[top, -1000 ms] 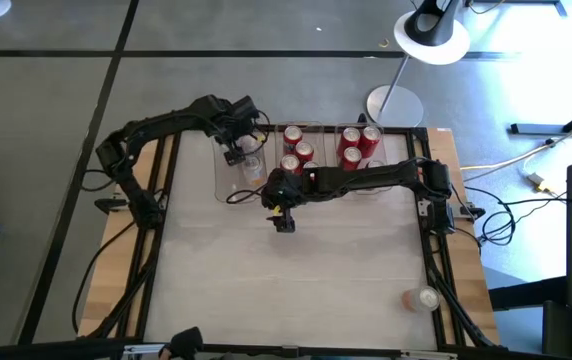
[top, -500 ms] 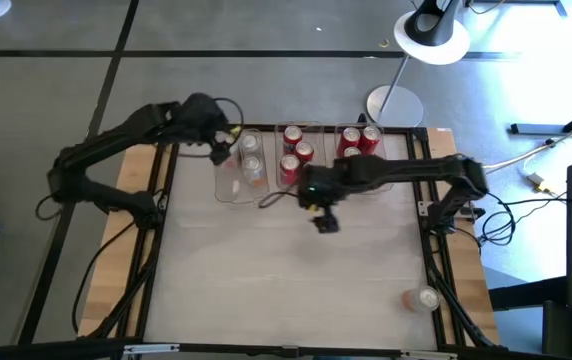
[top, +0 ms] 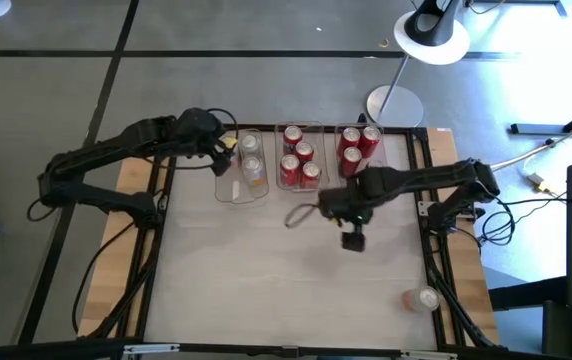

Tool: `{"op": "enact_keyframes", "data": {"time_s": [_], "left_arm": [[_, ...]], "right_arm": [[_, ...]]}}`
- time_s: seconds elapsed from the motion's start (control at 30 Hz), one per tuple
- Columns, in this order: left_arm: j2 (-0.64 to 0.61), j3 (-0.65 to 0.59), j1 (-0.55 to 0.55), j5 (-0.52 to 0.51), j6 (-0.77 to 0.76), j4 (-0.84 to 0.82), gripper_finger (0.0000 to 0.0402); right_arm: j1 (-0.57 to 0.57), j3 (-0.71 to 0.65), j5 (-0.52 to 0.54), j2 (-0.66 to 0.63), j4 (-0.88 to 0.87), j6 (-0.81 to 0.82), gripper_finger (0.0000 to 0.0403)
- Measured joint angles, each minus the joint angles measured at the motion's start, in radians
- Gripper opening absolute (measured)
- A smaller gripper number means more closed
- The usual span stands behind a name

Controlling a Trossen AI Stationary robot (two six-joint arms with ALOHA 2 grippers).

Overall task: Sort soda cans
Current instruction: Put the pink white soda can into the left transparent bin

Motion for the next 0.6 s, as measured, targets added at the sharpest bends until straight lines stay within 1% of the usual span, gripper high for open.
{"op": "enact_keyframes", "data": {"time_s": [0.1,0.13,0.23,0.3,0.4,0.5,0.57,0.6], "left_arm": [[0.004,-0.001,-0.016,0.000,-0.021,-0.004,0.0347],[0.004,-0.001,-0.021,0.000,-0.024,-0.005,0.0347],[0.004,-0.001,-0.033,0.000,-0.024,-0.006,0.0347],[0.004,-0.001,-0.039,0.000,-0.024,-0.008,0.0347],[0.004,-0.001,-0.045,0.000,-0.023,-0.003,0.0347],[0.005,-0.001,-0.045,0.000,-0.022,0.012,0.0347],[0.005,-0.001,-0.045,0.000,-0.021,0.013,0.0347],[0.005,-0.001,-0.045,0.000,-0.021,0.012,0.0347]], "right_arm": [[0.075,0.000,0.016,-0.008,-0.156,0.080,0.0365],[0.107,-0.003,0.011,-0.014,-0.156,0.108,0.0365],[0.216,-0.019,-0.077,-0.044,-0.116,0.161,0.0365],[0.288,-0.017,-0.100,-0.050,-0.142,0.193,0.0365],[0.392,-0.040,-0.064,-0.057,-0.142,0.243,0.0365],[0.489,-0.062,0.024,-0.062,-0.139,0.288,0.0365],[0.528,-0.076,0.073,-0.059,-0.032,0.313,0.0365],[0.539,-0.081,0.077,-0.056,0.025,0.324,0.0365]]}}
